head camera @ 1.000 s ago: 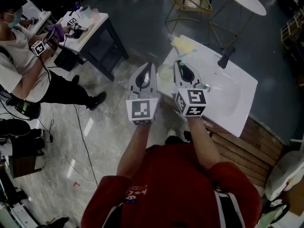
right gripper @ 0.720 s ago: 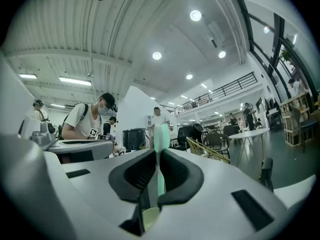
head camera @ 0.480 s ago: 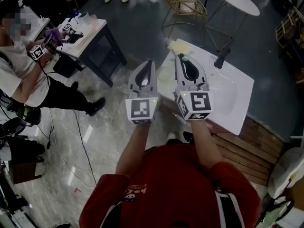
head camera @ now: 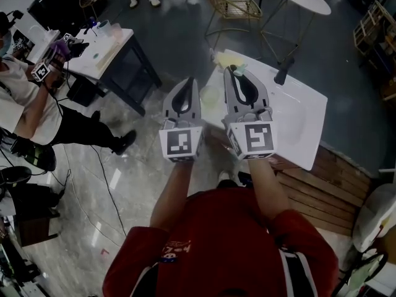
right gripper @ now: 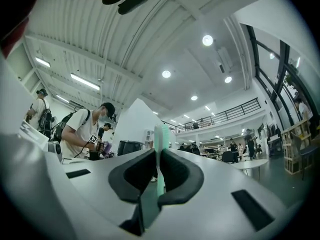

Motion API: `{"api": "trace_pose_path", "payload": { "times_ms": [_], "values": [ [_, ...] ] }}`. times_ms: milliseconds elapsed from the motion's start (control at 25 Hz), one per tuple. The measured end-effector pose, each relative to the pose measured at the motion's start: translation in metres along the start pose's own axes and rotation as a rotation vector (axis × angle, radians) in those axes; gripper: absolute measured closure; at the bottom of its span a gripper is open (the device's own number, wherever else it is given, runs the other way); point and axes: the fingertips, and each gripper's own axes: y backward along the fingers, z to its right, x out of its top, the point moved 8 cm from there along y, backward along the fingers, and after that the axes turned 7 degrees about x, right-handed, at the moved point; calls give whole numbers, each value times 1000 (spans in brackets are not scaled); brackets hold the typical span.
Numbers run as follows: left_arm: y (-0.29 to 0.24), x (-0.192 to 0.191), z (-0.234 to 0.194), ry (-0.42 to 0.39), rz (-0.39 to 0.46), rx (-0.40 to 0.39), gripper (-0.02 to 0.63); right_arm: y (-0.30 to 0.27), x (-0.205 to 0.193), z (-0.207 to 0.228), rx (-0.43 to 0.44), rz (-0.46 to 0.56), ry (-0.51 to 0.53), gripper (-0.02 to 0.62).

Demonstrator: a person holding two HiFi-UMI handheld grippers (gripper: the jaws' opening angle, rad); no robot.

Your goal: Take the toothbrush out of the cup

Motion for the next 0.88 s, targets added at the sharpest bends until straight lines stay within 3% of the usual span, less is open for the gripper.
{"api": "trace_pose_path", "payload": {
  "times_ms": [880],
  "values": [
    [6,2,-6,1,5,12,578,-1,1,-5,-12,11,-2,549]
  ]
}}
